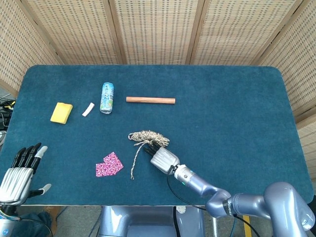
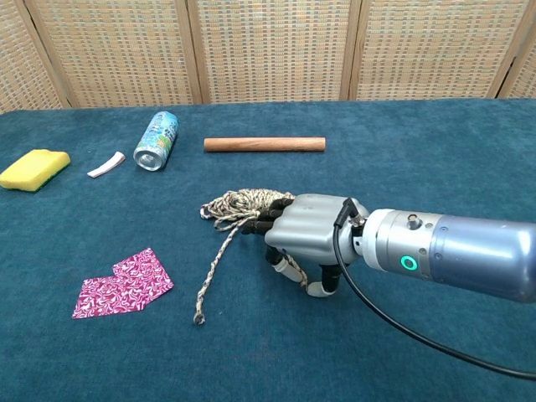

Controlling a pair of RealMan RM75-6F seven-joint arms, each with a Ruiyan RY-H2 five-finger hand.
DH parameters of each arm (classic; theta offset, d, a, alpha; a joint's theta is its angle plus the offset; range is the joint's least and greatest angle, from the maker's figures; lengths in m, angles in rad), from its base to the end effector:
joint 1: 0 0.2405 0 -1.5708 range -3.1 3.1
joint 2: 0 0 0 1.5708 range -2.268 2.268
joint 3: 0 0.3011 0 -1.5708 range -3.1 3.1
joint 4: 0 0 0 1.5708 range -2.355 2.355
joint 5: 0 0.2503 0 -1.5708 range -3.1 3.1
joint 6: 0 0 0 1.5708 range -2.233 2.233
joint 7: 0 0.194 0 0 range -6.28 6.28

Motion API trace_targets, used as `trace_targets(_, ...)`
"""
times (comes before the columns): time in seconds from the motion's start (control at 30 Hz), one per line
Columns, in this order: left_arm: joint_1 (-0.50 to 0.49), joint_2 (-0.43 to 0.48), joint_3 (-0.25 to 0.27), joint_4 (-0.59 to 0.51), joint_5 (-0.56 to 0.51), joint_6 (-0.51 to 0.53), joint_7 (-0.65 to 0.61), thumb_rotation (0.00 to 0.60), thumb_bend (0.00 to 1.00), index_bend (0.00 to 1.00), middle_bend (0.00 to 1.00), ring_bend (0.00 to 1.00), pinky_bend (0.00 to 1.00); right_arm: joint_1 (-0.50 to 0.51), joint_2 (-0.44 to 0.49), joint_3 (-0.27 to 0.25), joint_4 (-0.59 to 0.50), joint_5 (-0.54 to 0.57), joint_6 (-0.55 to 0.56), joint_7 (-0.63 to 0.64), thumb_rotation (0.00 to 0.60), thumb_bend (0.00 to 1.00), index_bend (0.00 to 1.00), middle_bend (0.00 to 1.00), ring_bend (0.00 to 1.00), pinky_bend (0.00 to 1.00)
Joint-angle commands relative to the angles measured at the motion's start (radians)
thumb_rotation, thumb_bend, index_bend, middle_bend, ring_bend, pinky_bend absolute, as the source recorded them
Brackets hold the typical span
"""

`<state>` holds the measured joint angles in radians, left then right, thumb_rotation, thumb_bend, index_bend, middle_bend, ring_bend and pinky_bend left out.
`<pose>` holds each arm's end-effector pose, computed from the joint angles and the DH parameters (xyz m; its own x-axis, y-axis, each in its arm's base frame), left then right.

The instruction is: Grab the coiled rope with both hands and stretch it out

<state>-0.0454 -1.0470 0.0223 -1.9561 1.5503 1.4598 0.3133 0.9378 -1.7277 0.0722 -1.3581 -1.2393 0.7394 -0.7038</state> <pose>-0.2955 0.2007 0.1188 0.4378 0.1140 0.8918 0.8991 -0.0538 -0.4345 -0.0937 -0.3819 -0.1874 0.8390 -0.0595 0.5409 -0.3760 -0.7819 0.4972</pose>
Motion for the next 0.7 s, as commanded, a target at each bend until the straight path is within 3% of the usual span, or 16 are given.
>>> trace_targets(0.03, -0.001, 0.0, 0.001, 0.0, -0.001, -0.001, 0.001, 0.6, 0.0, 0.0, 0.0, 0.0, 0.0, 0.002, -0.002, -0.001, 0.0, -0.004, 0.01, 0.001, 0.6, 0.47, 0.59, 0.0, 0.0, 0.0)
trace_targets(0.3, -0.002, -0.002, 0.003, -0.001, 0.0, -0.001, 0.006, 0.6, 0.0, 0.0, 0.0, 0.0, 0.0, 0.006, 0.006, 0.004, -0.016, -0.006, 0.028, 0.005, 0.6, 0.62, 0.61, 0.0, 0.0, 0.0)
trace_targets(0.7, -0.029, -0.029, -0.003, 0.025, 0.011, -0.03, 0.021, 0.6, 0.0, 0.0, 0.0, 0.0, 0.0, 0.001, 0.027, -0.003, -0.028, -0.017, 0.059, 0.021, 0.6, 0.66, 0.62, 0.0, 0.0, 0.0)
